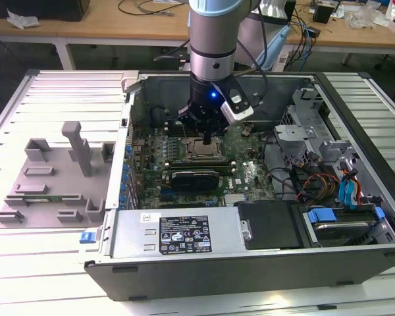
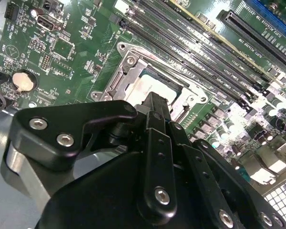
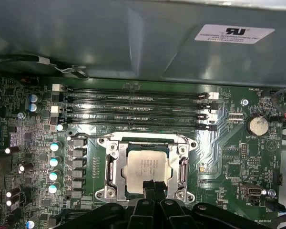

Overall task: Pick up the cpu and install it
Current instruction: 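Install the first cpu locking lever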

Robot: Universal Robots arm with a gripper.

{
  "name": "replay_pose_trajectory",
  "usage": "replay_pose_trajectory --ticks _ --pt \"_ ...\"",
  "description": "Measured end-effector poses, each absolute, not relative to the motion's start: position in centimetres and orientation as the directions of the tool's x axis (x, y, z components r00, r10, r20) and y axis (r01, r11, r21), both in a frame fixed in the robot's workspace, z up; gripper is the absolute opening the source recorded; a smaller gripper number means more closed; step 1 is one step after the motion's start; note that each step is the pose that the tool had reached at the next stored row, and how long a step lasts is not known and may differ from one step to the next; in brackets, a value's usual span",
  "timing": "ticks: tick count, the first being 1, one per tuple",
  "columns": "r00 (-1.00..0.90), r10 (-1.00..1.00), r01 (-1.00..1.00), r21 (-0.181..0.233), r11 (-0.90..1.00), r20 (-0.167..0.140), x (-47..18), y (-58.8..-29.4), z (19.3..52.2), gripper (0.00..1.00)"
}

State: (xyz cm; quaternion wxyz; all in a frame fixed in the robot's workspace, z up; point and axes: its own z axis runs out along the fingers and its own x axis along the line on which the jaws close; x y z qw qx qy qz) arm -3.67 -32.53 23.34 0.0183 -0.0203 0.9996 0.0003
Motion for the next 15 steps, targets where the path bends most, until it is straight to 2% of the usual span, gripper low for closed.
replay_pose_trajectory --ticks 15 --pt "-0.999 -0.041 -0.041 0.000 0.999 -0.036 -3.67 -32.55 23.75 0.11"
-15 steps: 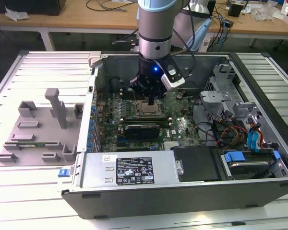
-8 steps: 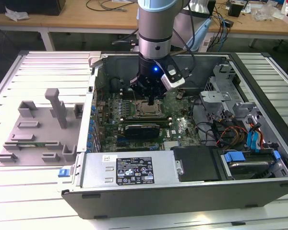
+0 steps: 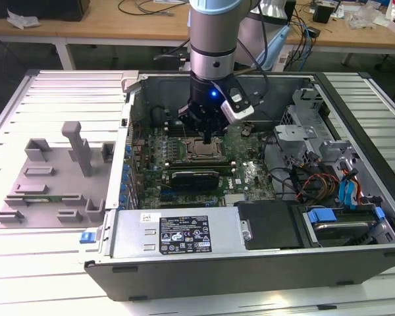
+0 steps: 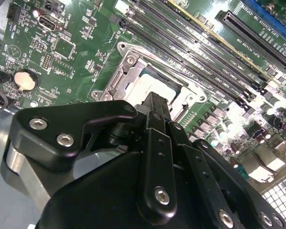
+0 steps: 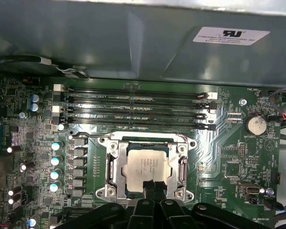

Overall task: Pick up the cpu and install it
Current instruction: 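Install the first cpu locking lever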

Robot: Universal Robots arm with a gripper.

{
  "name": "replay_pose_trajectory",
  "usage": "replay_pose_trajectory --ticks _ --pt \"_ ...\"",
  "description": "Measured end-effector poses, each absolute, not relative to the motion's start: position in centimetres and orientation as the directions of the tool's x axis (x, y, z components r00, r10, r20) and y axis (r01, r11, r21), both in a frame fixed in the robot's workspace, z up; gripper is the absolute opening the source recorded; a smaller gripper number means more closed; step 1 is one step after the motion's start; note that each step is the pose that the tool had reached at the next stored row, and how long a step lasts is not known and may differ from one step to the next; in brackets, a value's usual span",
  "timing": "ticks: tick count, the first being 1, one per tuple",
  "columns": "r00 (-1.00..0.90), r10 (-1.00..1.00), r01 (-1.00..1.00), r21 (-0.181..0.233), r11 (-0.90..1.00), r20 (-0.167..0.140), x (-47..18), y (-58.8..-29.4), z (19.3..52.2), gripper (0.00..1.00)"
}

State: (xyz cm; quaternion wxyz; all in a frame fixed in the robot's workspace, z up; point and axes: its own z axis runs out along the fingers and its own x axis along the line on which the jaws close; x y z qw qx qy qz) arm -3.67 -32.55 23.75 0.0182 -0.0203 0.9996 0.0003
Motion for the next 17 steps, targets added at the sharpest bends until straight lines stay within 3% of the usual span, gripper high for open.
replay_pose_trajectory --ticks 17 --pt "-0.999 -0.041 -0.041 0.000 0.999 -0.037 -3.67 -32.55 25.04 0.11"
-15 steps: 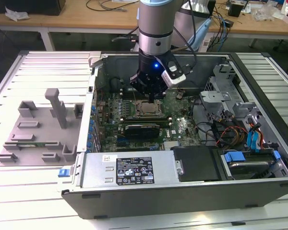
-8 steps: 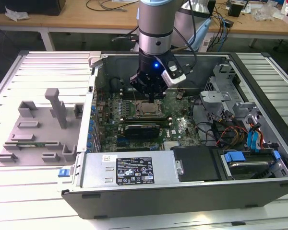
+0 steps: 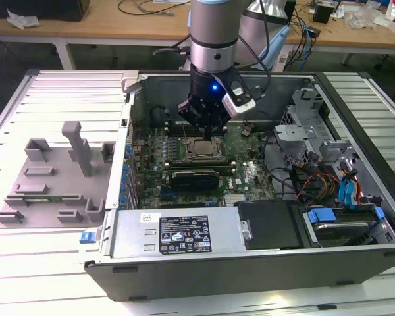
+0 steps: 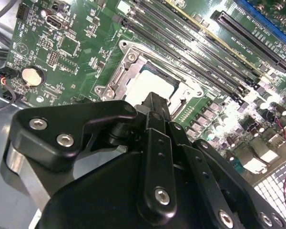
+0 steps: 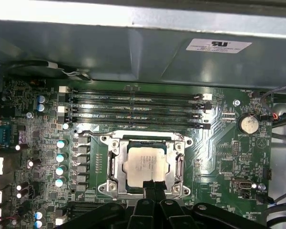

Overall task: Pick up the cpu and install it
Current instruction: 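Install the first cpu locking lever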

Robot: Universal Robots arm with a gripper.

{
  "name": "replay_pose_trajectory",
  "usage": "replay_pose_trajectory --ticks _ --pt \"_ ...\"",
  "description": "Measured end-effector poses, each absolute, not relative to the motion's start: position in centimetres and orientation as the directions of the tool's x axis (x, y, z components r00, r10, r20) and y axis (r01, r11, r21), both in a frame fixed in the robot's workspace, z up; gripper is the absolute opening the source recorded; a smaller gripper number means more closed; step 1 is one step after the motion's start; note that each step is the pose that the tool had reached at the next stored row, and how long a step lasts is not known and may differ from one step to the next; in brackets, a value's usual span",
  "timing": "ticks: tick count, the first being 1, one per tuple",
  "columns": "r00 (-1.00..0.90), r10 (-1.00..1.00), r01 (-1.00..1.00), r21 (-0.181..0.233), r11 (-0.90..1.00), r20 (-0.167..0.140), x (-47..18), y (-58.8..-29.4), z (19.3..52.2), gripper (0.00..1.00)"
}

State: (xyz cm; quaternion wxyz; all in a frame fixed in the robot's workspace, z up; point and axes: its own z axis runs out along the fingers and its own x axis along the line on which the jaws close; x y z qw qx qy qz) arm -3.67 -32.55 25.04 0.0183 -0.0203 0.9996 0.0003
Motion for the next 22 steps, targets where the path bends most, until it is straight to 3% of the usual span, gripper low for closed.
replay_pose_trajectory --ticks 22 --pt "-0.998 -0.041 -0.041 0.000 0.999 -0.038 -7.7 -32.4 25.4 0.11"
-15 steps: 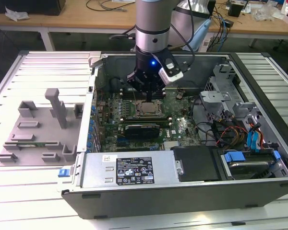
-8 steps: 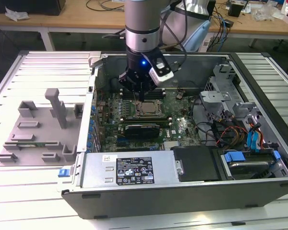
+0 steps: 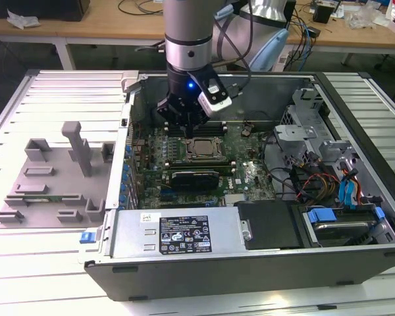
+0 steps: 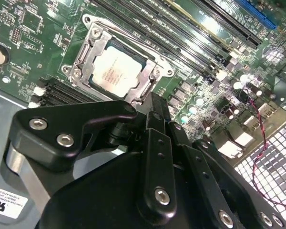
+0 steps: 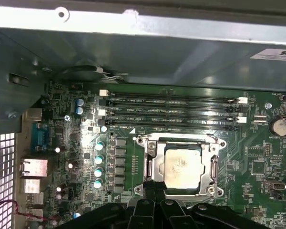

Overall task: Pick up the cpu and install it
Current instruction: 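Install the first cpu locking lever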

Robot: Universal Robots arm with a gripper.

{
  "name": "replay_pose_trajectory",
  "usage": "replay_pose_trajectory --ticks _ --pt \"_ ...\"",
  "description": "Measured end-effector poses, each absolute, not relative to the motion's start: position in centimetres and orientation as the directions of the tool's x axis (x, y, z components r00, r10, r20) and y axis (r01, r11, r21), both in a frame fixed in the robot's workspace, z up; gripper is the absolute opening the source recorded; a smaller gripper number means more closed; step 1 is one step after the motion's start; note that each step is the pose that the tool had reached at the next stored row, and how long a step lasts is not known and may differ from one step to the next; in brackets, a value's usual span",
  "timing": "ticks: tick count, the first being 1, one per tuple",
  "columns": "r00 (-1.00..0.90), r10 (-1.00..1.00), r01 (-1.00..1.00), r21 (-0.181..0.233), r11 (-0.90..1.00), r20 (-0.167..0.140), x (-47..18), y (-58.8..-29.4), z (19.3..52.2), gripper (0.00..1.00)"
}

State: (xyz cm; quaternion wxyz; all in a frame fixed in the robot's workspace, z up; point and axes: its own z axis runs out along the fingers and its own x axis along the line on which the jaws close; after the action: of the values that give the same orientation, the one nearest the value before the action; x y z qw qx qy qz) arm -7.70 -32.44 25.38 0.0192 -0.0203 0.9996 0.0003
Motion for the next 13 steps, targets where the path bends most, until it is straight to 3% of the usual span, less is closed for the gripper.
replay_pose_trajectory --ticks 13 --pt "-0.998 -0.041 -0.041 0.000 0.999 -0.038 -8.1 -32.4 27.7 0.11"
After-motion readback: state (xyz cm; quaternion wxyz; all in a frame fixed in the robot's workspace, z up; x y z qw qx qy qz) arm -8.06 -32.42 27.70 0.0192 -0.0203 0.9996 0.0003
